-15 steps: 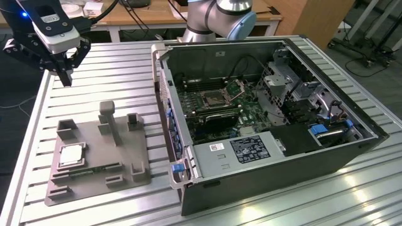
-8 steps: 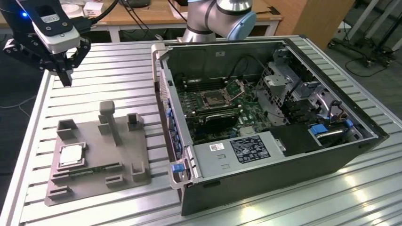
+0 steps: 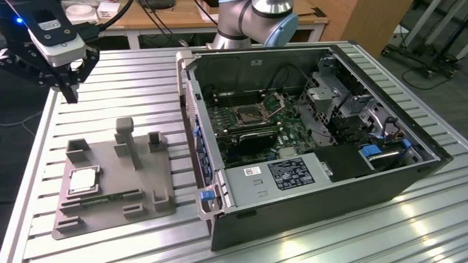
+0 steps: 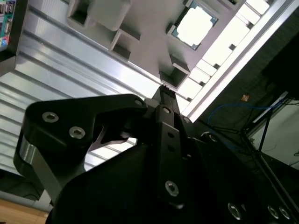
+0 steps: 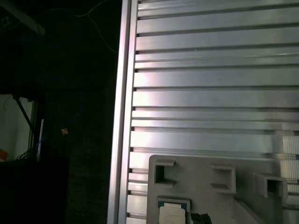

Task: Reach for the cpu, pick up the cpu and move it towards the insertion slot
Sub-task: 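Reach for the cpu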

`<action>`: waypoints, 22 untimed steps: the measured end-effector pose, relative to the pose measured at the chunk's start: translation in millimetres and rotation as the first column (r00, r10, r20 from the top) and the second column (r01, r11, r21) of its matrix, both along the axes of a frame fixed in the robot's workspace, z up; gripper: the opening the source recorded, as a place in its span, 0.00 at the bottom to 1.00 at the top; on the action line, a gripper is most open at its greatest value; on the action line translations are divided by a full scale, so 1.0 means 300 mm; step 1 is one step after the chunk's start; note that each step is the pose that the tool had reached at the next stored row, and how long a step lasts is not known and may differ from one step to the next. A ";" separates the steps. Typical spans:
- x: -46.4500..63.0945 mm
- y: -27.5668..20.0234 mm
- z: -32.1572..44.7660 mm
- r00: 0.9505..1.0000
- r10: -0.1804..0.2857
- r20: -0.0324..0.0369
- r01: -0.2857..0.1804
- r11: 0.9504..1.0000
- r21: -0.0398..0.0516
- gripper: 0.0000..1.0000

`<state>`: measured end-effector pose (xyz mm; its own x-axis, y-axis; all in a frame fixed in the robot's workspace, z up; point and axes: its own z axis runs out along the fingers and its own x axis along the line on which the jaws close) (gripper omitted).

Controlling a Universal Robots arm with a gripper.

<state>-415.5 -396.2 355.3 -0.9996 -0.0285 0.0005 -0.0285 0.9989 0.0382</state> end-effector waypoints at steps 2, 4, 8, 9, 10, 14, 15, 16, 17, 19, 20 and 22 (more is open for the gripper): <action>-0.002 -0.014 -0.002 1.000 0.003 0.000 -0.003 1.000 0.000 0.11; -0.005 -0.029 -0.003 1.000 0.006 0.000 -0.006 1.000 0.000 0.11; -0.026 -0.049 -0.007 1.000 0.009 0.000 -0.009 1.000 0.000 0.11; -0.034 -0.053 -0.007 1.000 0.009 0.000 -0.009 1.000 0.000 0.11; -0.038 -0.055 -0.008 1.000 0.010 0.000 -0.010 1.000 0.000 0.17; -0.040 -0.056 -0.007 1.000 0.010 0.000 -0.010 1.000 0.000 0.29; -0.040 -0.056 -0.007 1.000 0.010 0.000 -0.010 1.000 0.000 0.35; -0.040 -0.057 -0.007 1.000 0.010 0.000 -0.010 1.000 0.000 0.41; -0.040 -0.057 -0.007 1.000 0.010 0.000 -0.010 1.000 0.000 0.41; -0.040 -0.057 -0.007 1.000 0.010 0.000 -0.010 1.000 0.000 0.47; -0.040 -0.057 -0.007 1.000 0.010 0.000 -0.010 1.000 0.000 0.53; -0.040 -0.057 -0.008 1.000 0.010 0.000 -0.010 1.000 0.000 0.64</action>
<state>-427.4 -413.3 352.8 -0.9993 -0.0382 0.0003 -0.0381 0.9985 0.0383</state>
